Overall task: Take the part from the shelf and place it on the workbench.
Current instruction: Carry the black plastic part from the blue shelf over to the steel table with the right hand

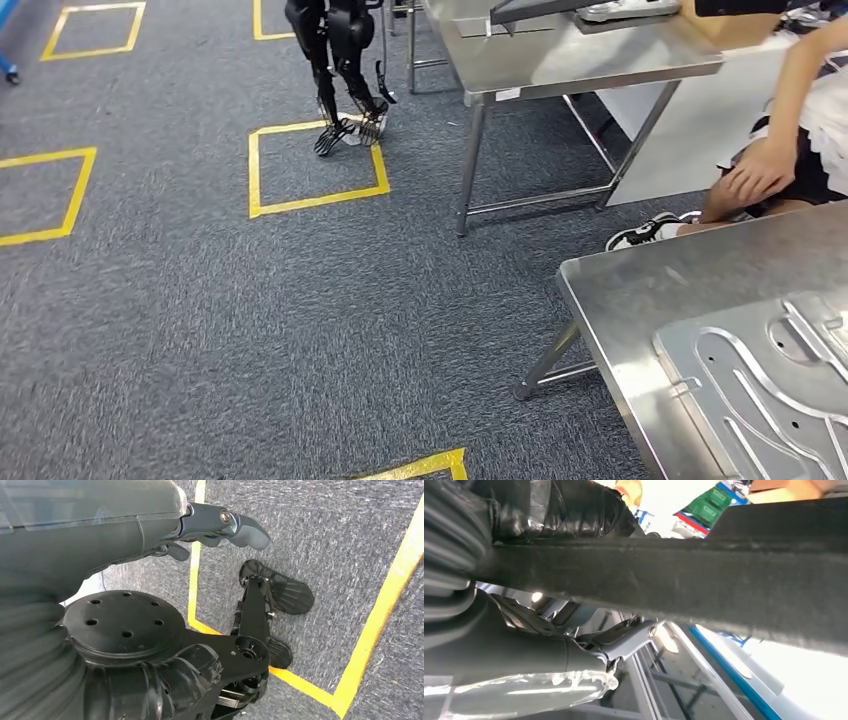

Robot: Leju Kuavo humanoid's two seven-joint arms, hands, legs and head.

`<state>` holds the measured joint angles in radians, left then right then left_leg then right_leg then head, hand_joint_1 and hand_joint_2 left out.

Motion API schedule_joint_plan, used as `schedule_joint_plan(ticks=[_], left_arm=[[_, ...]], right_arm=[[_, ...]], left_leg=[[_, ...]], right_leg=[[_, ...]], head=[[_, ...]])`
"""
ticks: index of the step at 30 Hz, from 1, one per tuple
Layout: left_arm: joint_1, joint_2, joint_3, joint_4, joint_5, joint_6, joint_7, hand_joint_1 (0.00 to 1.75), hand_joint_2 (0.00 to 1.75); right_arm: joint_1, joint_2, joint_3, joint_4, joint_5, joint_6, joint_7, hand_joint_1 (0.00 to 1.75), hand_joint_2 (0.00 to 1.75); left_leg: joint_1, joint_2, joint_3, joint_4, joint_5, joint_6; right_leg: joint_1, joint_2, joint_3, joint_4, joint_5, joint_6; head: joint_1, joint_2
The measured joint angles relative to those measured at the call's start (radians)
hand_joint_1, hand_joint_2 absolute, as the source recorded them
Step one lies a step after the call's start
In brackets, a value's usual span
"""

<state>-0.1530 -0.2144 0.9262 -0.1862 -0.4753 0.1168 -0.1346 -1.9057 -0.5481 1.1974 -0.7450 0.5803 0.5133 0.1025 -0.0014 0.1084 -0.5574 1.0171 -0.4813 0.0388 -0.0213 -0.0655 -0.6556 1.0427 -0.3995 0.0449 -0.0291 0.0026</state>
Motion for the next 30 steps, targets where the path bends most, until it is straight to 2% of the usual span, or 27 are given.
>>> schedule_joint_plan(ticks=[1, 2, 3, 4, 5, 7, 8, 9, 10, 11, 12, 14, 15, 16, 17, 18, 19, 20, 22, 23, 24, 25, 26, 27, 29, 30], left_arm=[[0.0, -0.001, 0.0, 0.0, -0.001, 0.001, 0.0, 0.0, 1.75], [-0.001, -0.002, 0.0, 0.0, -0.002, 0.001, 0.001, 0.0, 1.75], [-0.002, -0.004, 0.0, 0.0, -0.002, 0.001, 0.001, 0.0, 1.75], [-0.002, -0.005, 0.0, 0.0, -0.003, 0.002, 0.002, 0.0, 1.75], [-0.003, -0.007, 0.0, 0.0, -0.003, 0.002, 0.002, 0.0, 1.75], [-0.002, -0.007, 0.0, 0.0, -0.004, 0.003, 0.003, 0.0, 1.75], [-0.002, -0.007, 0.0, 0.0, -0.004, 0.003, 0.003, 0.0, 1.75], [-0.001, -0.007, 0.0, 0.0, -0.004, 0.004, 0.003, 0.0, 1.75], [-0.001, -0.007, 0.0, 0.0, -0.004, 0.004, 0.003, 0.0, 1.75], [-0.002, -0.007, 0.0, 0.0, -0.004, 0.004, 0.002, 0.0, 1.75], [-0.002, -0.007, 0.0, 0.0, -0.003, 0.004, 0.001, 0.0, 1.75], [-0.003, -0.007, 0.0, 0.0, -0.001, 0.006, -0.002, 0.0, 1.75], [-0.004, -0.007, 0.001, 0.0, 0.001, 0.006, -0.002, 0.0, 1.75], [-0.005, -0.007, 0.002, 0.0, 0.003, 0.007, -0.003, 0.0, 1.75], [-0.007, -0.007, 0.003, 0.0, 0.006, 0.007, -0.004, 0.0, 1.75], [-0.01, -0.007, 0.004, 0.0, 0.008, 0.008, -0.005, 0.0, 1.75], [-0.011, -0.007, 0.004, 0.0, 0.01, 0.008, -0.007, 0.0, 1.75], [-0.012, -0.006, 0.004, -0.001, 0.012, 0.007, -0.008, 0.0, 1.75], [-0.012, -0.006, 0.005, -0.001, 0.015, 0.005, -0.013, 0.0, 1.75], [-0.012, -0.006, 0.007, -0.001, 0.016, 0.004, -0.014, 0.0, 1.75], [-0.012, -0.006, 0.008, -0.001, 0.016, 0.003, -0.016, 0.0, 1.75], [-0.012, -0.006, 0.01, -0.001, 0.016, 0.003, -0.017, 0.0, 1.75], [-0.012, -0.006, 0.011, -0.001, 0.016, 0.002, -0.017, 0.0, 1.75], [-0.012, -0.006, 0.011, -0.001, 0.016, 0.002, -0.018, 0.0, 1.75], [-0.012, -0.007, 0.011, -0.001, 0.015, 0.001, -0.018, 0.0, 1.75], [-0.012, -0.007, 0.011, -0.001, 0.014, 0.001, -0.018, 0.0, 1.75]], right_arm=[[-0.001, 0.003, 0.003, 0.002, 0.0, 0.002, -0.002, 1.75, 1.75], [-0.003, 0.006, 0.005, 0.003, -0.001, 0.003, -0.003, 1.75, 1.75], [-0.004, 0.007, 0.007, 0.004, -0.001, 0.004, -0.005, 1.75, 1.75], [-0.008, 0.008, 0.01, 0.005, -0.002, 0.004, -0.007, 1.75, 1.75], [-0.012, 0.011, 0.013, 0.006, -0.003, 0.004, -0.007, 1.75, 1.75], [-0.017, 0.021, 0.02, 0.006, -0.007, 0.004, -0.008, 1.75, 1.75], [-0.017, 0.025, 0.024, 0.006, -0.012, 0.004, -0.01, 1.75, 1.75], [-0.017, 0.027, 0.028, 0.006, -0.016, 0.005, -0.012, 1.75, 1.75], [-0.016, 0.028, 0.033, 0.006, -0.021, 0.005, -0.014, 1.75, 1.75], [-0.016, 0.028, 0.038, 0.006, -0.024, 0.006, -0.016, 1.75, 1.75], [-0.017, 0.027, 0.041, 0.005, -0.03, 0.007, -0.017, 1.75, 1.75], [-0.016, 0.026, 0.046, 0.003, -0.043, 0.013, -0.017, 1.75, 1.75], [-0.015, 0.024, 0.05, 0.0, -0.051, 0.018, -0.017, 1.75, 1.75], [-0.014, 0.021, 0.054, -0.003, -0.056, 0.022, -0.017, 1.75, 1.75], [-0.012, 0.016, 0.059, -0.008, -0.06, 0.026, -0.017, 1.75, 1.75], [-0.009, 0.009, 0.063, -0.012, -0.064, 0.029, -0.017, 1.75, 1.75], [-0.008, 0.0, 0.066, -0.016, -0.066, 0.031, -0.018, 1.75, 1.75], [-0.007, -0.007, 0.069, -0.019, -0.07, 0.033, -0.018, 1.75, 1.75], [-0.006, -0.015, 0.074, -0.027, -0.076, 0.037, -0.018, 1.75, 1.75], [-0.004, -0.017, 0.078, -0.031, -0.079, 0.039, -0.019, 1.75, 1.75], [0.0, -0.019, 0.082, -0.035, -0.084, 0.04, -0.019, 1.75, 1.75], [0.004, -0.022, 0.087, -0.041, -0.089, 0.042, -0.02, 1.75, 1.75], [0.008, -0.025, 0.091, -0.047, -0.094, 0.042, -0.02, 1.75, 1.75], [0.011, -0.028, 0.094, -0.054, -0.099, 0.043, -0.02, 1.75, 1.75], [0.014, -0.034, 0.097, -0.065, -0.106, 0.042, -0.018, 1.75, 1.75], [0.014, -0.035, 0.097, -0.07, -0.109, 0.042, -0.017, 1.75, 1.75]], left_leg=[[-0.002, 0.008, 0.001, 0.002, -0.004, -0.005], [-0.003, 0.018, 0.004, 0.003, -0.007, -0.009], [-0.001, 0.019, 0.005, 0.005, -0.013, -0.014], [0.003, 0.002, 0.003, 0.015, -0.024, -0.019], [0.006, -0.024, -0.007, 0.043, -0.043, -0.022], [0.012, -0.083, -0.058, 0.157, -0.102, -0.024], [0.012, -0.094, -0.093, 0.228, -0.13, -0.024], [0.012, -0.099, -0.123, 0.283, -0.143, -0.024], [0.012, -0.101, -0.14, 0.305, -0.137, -0.022], [0.012, -0.104, -0.138, 0.287, -0.111, -0.02], [0.013, -0.111, -0.118, 0.232, -0.071, -0.016], [0.017, -0.165, -0.067, 0.102, -0.005, -0.011], [0.018, -0.188, -0.049, 0.06, 0.009, -0.01], [0.017, -0.204, -0.04, 0.041, 0.01, -0.01], [0.016, -0.2, -0.036, 0.034, 0.009, -0.009], [0.014, -0.187, -0.034, 0.028, 0.011, -0.005], [0.014, -0.174, -0.03, 0.019, 0.016, 0.001], [0.014, -0.159, -0.026, 0.009, 0.022, 0.007], [0.012, -0.127, -0.02, -0.003, 0.027, 0.016], [0.01, -0.112, -0.019, -0.004, 0.027, 0.018], [0.009, -0.095, -0.019, -0.003, 0.025, 0.019], [0.008, -0.079, -0.019, -0.002, 0.022, 0.019], [0.008, -0.064, -0.018, -0.001, 0.02, 0.018], [0.008, -0.049, -0.017, 0.001, 0.016, 0.017], [0.005, -0.026, -0.012, 0.004, 0.008, 0.012], [0.003, -0.016, -0.01, 0.006, 0.004, 0.008]], right_leg=[[0.006, 0.001, 0.002, -0.006, -0.005, -0.007], [0.007, 0.015, 0.001, -0.007, -0.004, -0.015], [0.005, 0.026, 0.001, -0.007, -0.005, -0.021], [0.003, 0.037, 0.002, -0.009, -0.004, -0.027], [0.001, 0.049, 0.003, -0.011, -0.003, -0.034], [0.0, 0.073, 0.004, -0.012, -0.003, -0.045], [0.002, 0.087, 0.005, -0.011, -0.004, -0.048], [0.005, 0.103, 0.005, -0.011, -0.004, -0.049], [0.007, 0.119, 0.005, -0.009, -0.004, -0.049], [0.008, 0.134, 0.005, -0.007, -0.004, -0.049], [0.008, 0.149, 0.005, -0.005, -0.005, -0.049], [0.007, 0.177, 0.001, 0.001, -0.006, -0.045], [0.005, 0.191, -0.004, 0.003, -0.005, -0.041], [0.002, 0.204, -0.009, 0.003, -0.003, -0.035], [-0.002, 0.218, -0.013, 0.001, 0.001, -0.027], [-0.006, 0.229, -0.015, -0.004, 0.005, -0.019], [-0.007, 0.216, -0.018, -0.002, 0.004, -0.014], [-0.005, 0.186, -0.026, 0.013, -0.007, -0.009], [-0.001, 0.106, -0.067, 0.101, -0.058, -0.003], [-0.002, 0.084, -0.097, 0.163, -0.088, 0.0], [-0.003, 0.075, -0.122, 0.217, -0.107, 0.003], [-0.004, 0.071, -0.135, 0.245, -0.111, 0.005], [-0.005, 0.067, -0.129, 0.236, -0.097, 0.006], [-0.005, 0.061, -0.104, 0.192, -0.068, 0.006], [0.003, 0.027, -0.033, 0.061, -0.014, 0.001], [0.009, 0.014, -0.008, 0.015, -0.002, -0.006]], head=[[0.0, 0.0], [-0.001, 0.0], [0.0, 0.0], [-0.001, 0.0], [-0.001, 0.0], [-0.002, 0.0], [-0.002, 0.0], [-0.002, 0.0], [-0.002, 0.0], [-0.002, 0.0], [-0.002, 0.0], [-0.002, 0.0], [-0.002, 0.0], [-0.002, 0.0], [-0.002, 0.0], [-0.002, 0.0], [-0.002, 0.0], [-0.001, 0.0], [0.0, 0.0], [0.0, 0.0], [0.0, 0.0], [0.0, 0.0], [0.0, 0.0], [0.0, 0.0], [0.0, 0.0], [0.0, 0.0]])
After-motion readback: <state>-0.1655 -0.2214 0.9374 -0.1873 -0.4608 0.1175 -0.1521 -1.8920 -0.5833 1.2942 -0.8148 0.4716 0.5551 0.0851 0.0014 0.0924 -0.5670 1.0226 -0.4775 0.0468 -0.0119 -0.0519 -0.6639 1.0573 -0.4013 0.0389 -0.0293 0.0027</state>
